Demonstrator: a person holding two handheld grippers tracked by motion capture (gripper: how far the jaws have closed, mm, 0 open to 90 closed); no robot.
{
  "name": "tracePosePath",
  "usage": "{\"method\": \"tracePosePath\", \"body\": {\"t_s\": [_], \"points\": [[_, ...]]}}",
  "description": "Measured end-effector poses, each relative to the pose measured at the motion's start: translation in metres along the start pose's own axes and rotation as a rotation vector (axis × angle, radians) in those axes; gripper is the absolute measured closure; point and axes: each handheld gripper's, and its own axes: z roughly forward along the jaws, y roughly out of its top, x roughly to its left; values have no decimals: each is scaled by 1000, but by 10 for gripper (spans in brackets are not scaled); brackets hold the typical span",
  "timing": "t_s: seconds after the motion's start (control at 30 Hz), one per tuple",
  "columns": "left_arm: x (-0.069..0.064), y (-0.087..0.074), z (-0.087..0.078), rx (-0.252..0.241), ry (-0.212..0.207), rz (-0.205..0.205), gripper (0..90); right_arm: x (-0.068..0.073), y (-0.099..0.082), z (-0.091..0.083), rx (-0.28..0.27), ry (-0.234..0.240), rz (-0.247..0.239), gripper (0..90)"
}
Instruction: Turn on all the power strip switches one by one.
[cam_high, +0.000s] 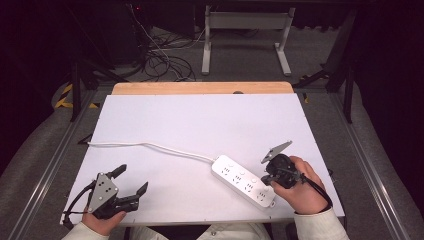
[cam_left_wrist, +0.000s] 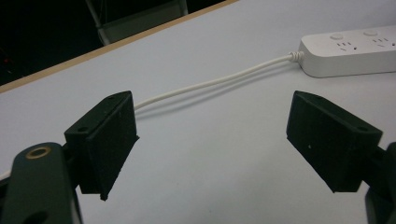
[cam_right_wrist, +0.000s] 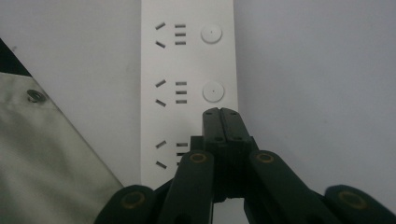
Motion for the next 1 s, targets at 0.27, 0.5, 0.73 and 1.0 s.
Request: {"method": "tracePosePath", "body": {"t_s": [0.27, 0.5, 0.73, 1.0], "points": [[0, 0, 0, 1, 0, 2, 165, -1, -1, 8, 48, 8, 3, 900], [0, 0, 0, 1, 1, 1, 166, -2, -2, 13, 70, 9, 5, 900], [0, 0, 0, 1, 1, 0, 166, -1, -1, 18, 90, 6, 6, 900], [0, 0, 0, 1, 3, 2, 166, 1, -2, 19, 95, -3, 0, 900]]}}
